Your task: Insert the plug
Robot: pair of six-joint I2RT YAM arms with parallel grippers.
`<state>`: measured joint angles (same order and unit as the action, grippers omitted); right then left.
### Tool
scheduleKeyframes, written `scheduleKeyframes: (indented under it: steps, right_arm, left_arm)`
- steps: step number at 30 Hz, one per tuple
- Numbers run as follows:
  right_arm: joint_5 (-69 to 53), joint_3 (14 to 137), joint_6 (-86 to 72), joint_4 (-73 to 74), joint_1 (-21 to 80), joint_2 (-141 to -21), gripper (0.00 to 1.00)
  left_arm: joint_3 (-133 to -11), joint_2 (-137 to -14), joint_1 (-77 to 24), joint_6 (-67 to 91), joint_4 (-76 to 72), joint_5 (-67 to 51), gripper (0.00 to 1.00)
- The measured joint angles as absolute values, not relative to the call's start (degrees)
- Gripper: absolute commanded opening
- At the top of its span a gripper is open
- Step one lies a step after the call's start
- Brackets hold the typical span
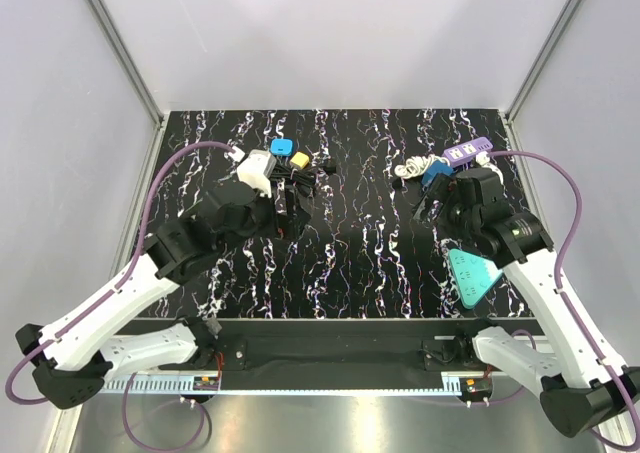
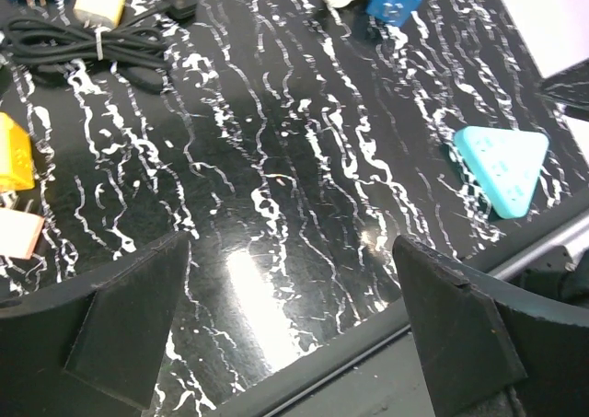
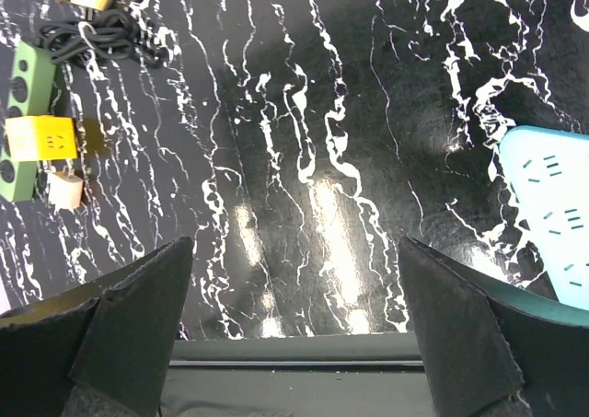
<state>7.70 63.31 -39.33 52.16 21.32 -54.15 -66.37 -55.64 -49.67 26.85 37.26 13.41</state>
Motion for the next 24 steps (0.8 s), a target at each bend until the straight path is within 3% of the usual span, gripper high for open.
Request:
scheduleKeyframes:
  steps: [8,12,16,24]
  right_arm:
    - [12.7,63.3,-41.0,52.3,21.3,-57.3,1.00]
    - [19.3,66.0,-43.9,57.3,20.1,-65.3,1.00]
    - [23.3,68.4,-46.7,62.4,13.9,-72.3,1.00]
    - [23.2,61.9,-49.9,66.0,3.9,-71.5,0.98]
  left_arm:
    - [-64.0,-56.5,-41.5,25.6,37.8,10.2,0.99]
    - [-64.0,-59.5,-34.4,23.2,37.9,6.5,0.99]
    - [-64.0,-60.7,-32.8,20.3,38.4,5.7,0.99]
    - [-62.7,-60.8,-32.8,18.0,38.9,1.6,0.99]
